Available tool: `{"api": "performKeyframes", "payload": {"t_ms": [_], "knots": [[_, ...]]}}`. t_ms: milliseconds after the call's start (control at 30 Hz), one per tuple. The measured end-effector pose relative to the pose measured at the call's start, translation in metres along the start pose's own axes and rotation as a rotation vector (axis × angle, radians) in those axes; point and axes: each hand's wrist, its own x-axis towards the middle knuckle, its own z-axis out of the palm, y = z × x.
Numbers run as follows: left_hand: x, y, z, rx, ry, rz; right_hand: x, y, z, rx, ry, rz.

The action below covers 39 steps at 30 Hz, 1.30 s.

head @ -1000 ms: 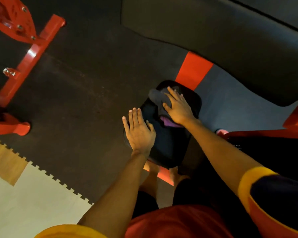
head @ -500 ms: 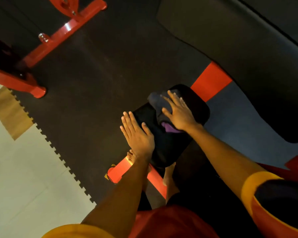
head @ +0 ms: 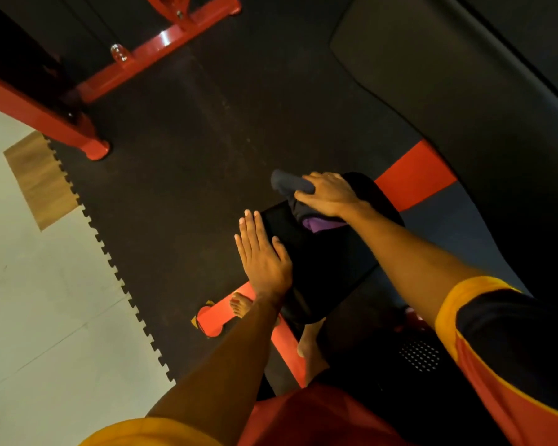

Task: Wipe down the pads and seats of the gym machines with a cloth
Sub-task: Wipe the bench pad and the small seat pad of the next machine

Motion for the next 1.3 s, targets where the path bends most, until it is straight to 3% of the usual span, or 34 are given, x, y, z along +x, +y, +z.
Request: {"api": "performKeyframes", "payload": {"t_ms": [200,433,600,767,933,1100,1300], "knots": [[0.0,-0.001,0.001,-0.076,0.007,-0.027,-0.005,-0.074,0.015,0.054,-0.081,-0.154],[0.0,0.003,-0.002,-0.06,0.016,-0.016,0.018,-0.008,-0.01,0.056,-0.082,0.111],[0.001,-0.001,0.0,-0.056,0.025,-0.006,-0.004,-0.064,0.016,0.09,0.017,-0.091],[-0.002,-0.003,0.0,-0.061,0.0,0.019,-0.056,-0.045,0.057,0.28,0.2,-0.214],[-0.002,0.003,-0.002,-0.001,-0.009,0.012,-0.096,-0.011,0.082,0.313,0.282,-0.119],[0.001,0.004,-0.003,0.017,-0.017,0.005,-0.033,-0.013,0.053,0.337,0.274,0.053],[-0.001,0.002,-0.002,-0.024,-0.024,0.017,-0.064,-0.036,0.07,0.356,0.235,-0.17]]}}
